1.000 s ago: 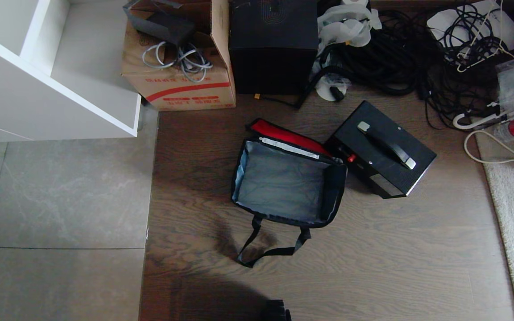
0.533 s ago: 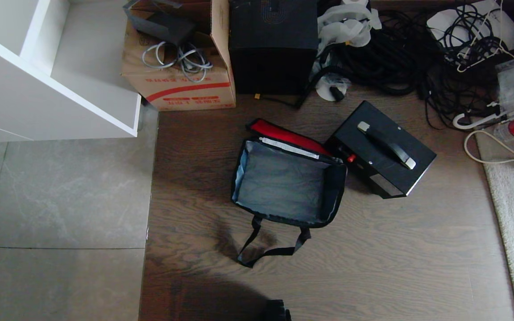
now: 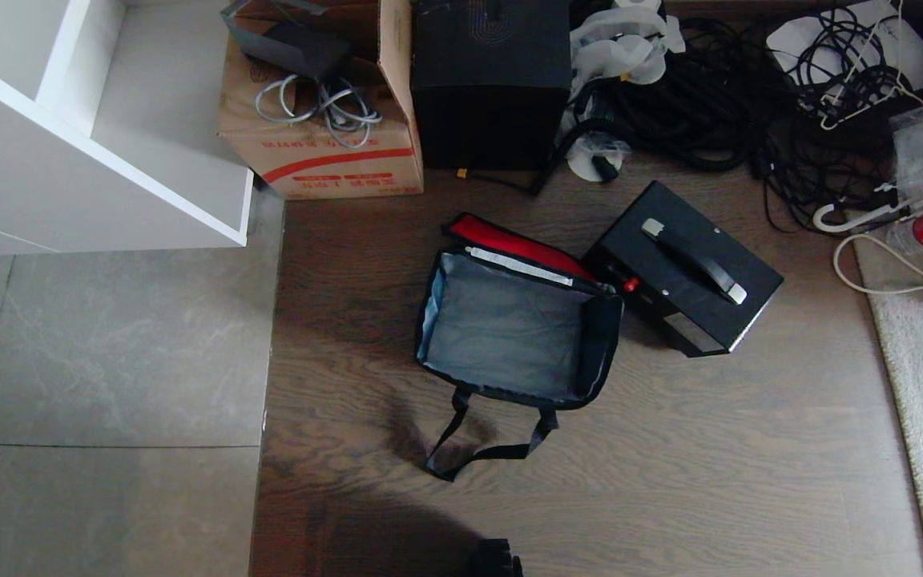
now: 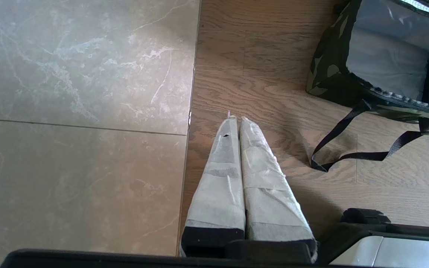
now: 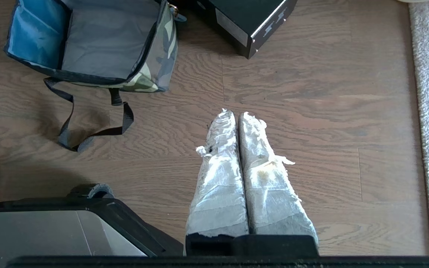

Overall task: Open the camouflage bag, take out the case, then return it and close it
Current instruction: Grip the handle again

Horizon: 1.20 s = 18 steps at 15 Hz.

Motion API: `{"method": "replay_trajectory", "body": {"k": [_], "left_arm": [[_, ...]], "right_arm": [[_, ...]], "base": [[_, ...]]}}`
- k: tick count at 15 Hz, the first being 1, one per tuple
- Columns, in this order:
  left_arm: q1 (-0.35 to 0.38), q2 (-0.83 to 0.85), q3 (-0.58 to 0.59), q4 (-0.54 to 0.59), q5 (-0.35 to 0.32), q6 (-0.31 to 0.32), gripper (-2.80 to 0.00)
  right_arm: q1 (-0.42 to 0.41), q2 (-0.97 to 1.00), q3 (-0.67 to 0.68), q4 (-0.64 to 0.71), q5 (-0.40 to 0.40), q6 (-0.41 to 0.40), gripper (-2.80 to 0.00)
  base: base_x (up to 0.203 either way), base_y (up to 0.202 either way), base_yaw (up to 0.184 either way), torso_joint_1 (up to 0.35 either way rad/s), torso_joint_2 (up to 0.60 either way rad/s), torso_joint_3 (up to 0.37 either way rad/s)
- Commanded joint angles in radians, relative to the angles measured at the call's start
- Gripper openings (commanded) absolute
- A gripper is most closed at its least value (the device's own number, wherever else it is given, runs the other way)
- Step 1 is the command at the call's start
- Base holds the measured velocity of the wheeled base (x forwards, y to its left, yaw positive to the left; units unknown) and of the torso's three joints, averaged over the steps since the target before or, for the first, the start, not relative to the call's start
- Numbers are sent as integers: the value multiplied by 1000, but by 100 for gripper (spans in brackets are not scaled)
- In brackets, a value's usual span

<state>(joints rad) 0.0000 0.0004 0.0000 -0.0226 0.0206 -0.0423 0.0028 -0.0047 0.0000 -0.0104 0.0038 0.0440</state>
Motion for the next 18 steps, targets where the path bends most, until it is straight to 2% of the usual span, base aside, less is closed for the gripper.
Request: {"method": "replay_trajectory", "body": {"k": [1, 18], "left_arm": [[0, 0, 9, 0, 1, -1, -280], [0, 0, 8, 0, 1, -1, -280]], "right_arm": [[0, 5, 0, 0, 1, 0, -280], [0, 5, 0, 0, 1, 0, -280]], "base": [[0, 0, 0, 0, 0, 0], [0, 0, 0, 0, 0, 0]]}}
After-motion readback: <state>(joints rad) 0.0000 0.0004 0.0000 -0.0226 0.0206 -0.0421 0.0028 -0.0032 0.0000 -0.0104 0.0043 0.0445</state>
